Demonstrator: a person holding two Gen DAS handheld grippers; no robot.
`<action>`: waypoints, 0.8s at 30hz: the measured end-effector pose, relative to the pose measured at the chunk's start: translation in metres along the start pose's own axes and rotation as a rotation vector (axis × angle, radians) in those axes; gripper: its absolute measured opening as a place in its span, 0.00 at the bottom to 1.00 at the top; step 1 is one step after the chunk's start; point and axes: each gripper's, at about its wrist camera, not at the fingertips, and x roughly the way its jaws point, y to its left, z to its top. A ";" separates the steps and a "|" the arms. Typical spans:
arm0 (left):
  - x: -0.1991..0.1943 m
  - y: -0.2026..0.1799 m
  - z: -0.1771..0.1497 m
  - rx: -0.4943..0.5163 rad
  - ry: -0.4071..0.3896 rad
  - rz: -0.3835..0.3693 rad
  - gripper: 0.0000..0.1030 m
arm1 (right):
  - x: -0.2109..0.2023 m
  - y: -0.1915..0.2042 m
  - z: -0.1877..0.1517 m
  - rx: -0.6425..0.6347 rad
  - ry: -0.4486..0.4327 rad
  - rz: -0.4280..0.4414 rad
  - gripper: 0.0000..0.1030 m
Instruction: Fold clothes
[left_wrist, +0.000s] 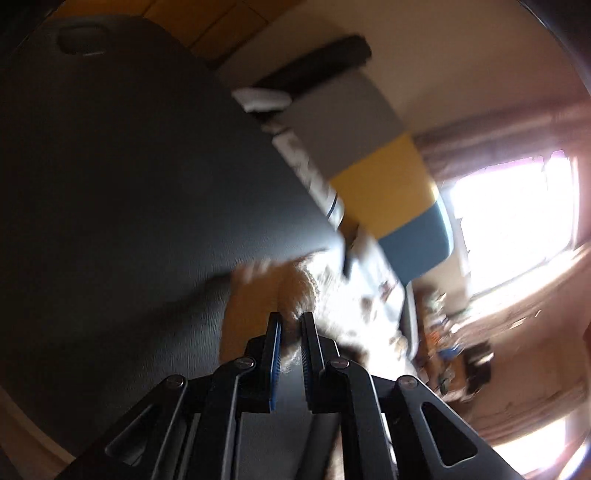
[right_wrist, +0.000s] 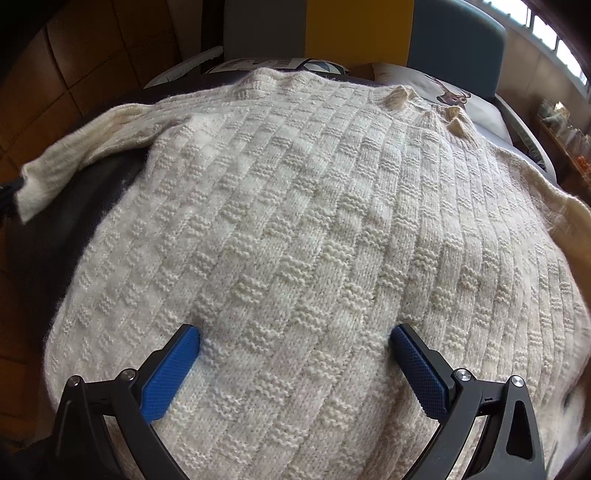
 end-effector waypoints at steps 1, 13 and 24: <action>0.000 -0.001 0.009 0.000 -0.002 0.010 0.09 | 0.000 -0.001 0.001 0.001 0.001 0.000 1.00; 0.003 0.044 0.075 -0.061 -0.083 0.424 0.23 | -0.040 0.020 0.054 -0.114 -0.157 0.089 0.99; 0.060 0.051 0.067 0.090 0.025 0.493 0.25 | 0.020 0.184 0.187 -0.296 -0.099 0.303 0.67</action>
